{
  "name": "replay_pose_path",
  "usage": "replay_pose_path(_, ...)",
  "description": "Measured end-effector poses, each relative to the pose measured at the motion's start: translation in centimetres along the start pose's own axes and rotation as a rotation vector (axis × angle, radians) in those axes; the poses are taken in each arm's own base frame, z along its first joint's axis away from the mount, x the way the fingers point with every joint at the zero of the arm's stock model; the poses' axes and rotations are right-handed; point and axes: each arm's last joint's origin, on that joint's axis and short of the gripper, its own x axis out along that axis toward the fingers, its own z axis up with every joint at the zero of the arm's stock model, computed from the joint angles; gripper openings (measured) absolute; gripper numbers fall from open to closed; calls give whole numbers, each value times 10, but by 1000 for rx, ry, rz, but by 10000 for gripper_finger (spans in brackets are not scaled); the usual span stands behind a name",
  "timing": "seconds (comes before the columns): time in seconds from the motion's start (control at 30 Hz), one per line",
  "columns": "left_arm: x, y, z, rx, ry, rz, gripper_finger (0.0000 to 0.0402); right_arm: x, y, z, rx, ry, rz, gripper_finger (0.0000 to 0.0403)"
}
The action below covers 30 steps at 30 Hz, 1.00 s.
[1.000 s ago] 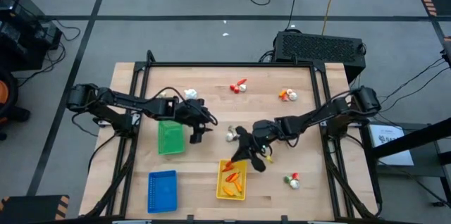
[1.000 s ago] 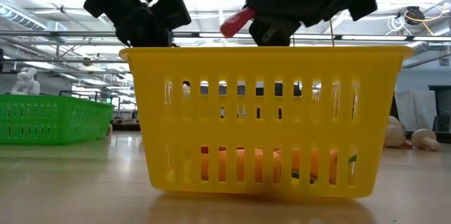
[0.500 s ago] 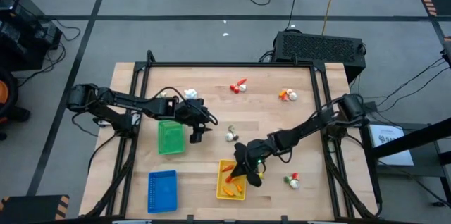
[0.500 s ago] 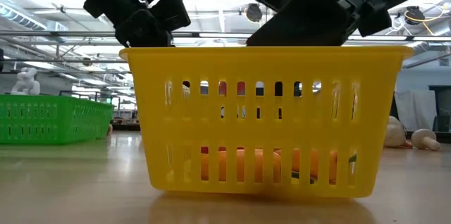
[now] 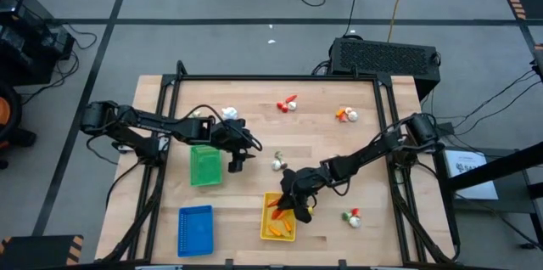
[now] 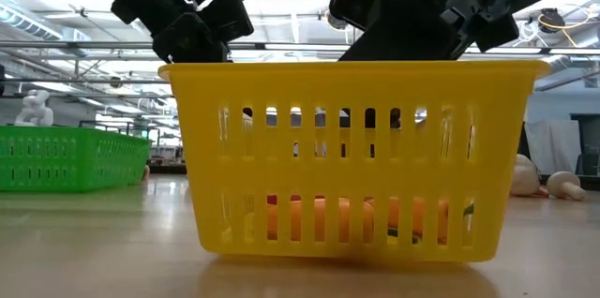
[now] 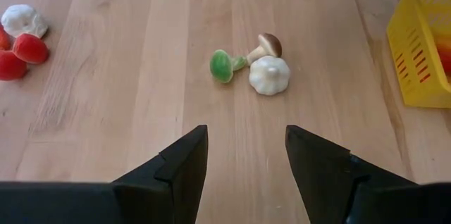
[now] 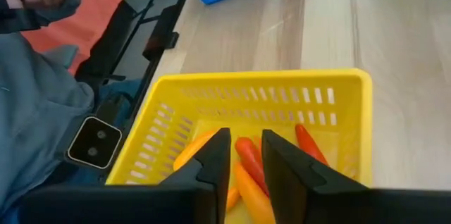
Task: Sort produce into baskets
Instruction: Put the yellow chili pepper into the yellow basket
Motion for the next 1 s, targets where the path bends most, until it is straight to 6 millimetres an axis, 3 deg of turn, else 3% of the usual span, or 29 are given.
replay_pose_path(0.3, 0, 0, 0, 23, 0, 0, 199, -15, -6, 14, 11, 9, 47, 90)
replay_pose_path(0.43, 0, 0, 0, 23, 1, 0, 199, -39, -2, 31, -41, -27, 37, 91)
replay_pose_path(0.63, 0, 0, 0, 23, 1, 0, 199, -91, -5, 57, -139, -69, -41, 91)
replay_pose_path(0.8, 0, 0, 0, 17, 1, 0, 199, -143, -18, 65, -149, -66, -287, 91)
replay_pose_path(1.0, 0, 0, 0, 17, 1, 0, 199, -199, -45, 57, -32, -9, -764, 91)
